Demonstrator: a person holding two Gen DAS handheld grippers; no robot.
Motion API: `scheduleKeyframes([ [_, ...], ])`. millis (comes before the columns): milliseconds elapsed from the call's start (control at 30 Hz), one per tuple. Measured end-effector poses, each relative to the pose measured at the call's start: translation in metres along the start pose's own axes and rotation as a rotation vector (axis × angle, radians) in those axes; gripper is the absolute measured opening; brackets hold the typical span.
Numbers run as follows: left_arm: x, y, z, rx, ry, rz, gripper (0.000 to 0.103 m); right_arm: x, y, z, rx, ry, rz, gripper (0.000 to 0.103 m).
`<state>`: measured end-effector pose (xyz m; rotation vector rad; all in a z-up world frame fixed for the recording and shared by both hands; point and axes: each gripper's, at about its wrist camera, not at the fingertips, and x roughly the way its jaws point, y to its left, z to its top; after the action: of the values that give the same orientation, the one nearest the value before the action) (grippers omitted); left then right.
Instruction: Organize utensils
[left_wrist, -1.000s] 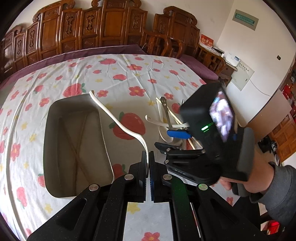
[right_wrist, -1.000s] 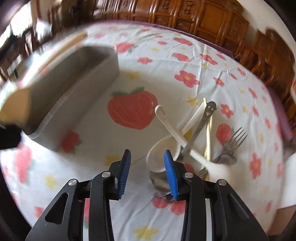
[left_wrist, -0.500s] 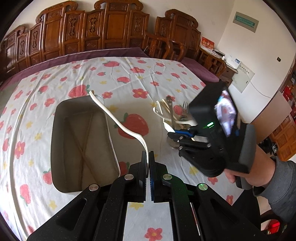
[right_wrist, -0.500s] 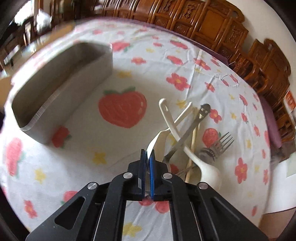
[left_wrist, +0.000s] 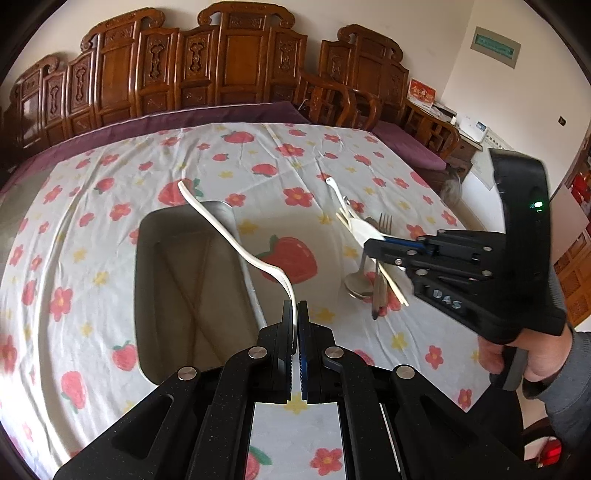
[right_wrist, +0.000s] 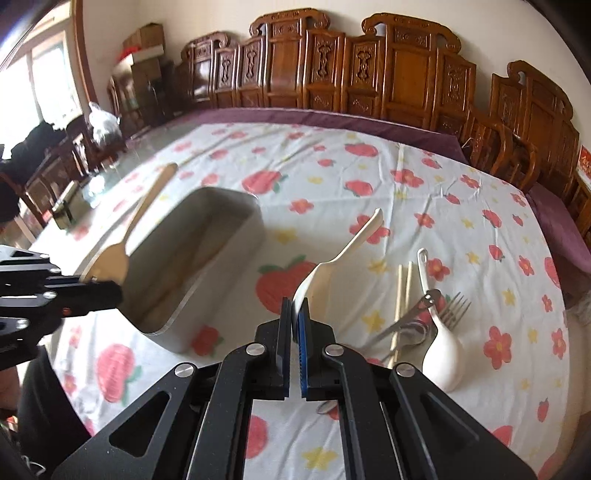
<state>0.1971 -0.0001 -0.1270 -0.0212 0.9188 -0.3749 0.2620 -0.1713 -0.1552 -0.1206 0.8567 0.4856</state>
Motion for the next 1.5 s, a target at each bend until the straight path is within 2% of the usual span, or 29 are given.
scheduleKeyframes([
  [233, 0.001, 0.024, 0.001, -0.001, 0.015, 0.002, 0.002, -0.011, 0.014, 0.002, 0.038, -0.028, 0.067, 0.004],
  [500, 0.022, 0.049, 0.001, -0.009, 0.083, -0.037, 0.002, -0.013, 0.041, 0.004, 0.011, -0.027, 0.113, 0.004],
  [867, 0.052, 0.074, 0.003, -0.011, 0.143, -0.009, 0.002, -0.003, 0.065, 0.005, -0.016, -0.002, 0.152, 0.004],
  [967, 0.053, 0.077, 0.003, -0.018, 0.142, 0.002, 0.004, -0.001, 0.069, 0.007, -0.022, 0.002, 0.159, 0.005],
  [1100, 0.045, 0.081, 0.001, -0.029, 0.124, 0.016, 0.014, 0.000, 0.074, 0.010, -0.026, 0.000, 0.177, 0.005],
  [1500, -0.008, 0.093, -0.009, -0.079, 0.020, 0.095, 0.019, 0.010, 0.105, 0.015, -0.080, 0.014, 0.247, 0.005],
])
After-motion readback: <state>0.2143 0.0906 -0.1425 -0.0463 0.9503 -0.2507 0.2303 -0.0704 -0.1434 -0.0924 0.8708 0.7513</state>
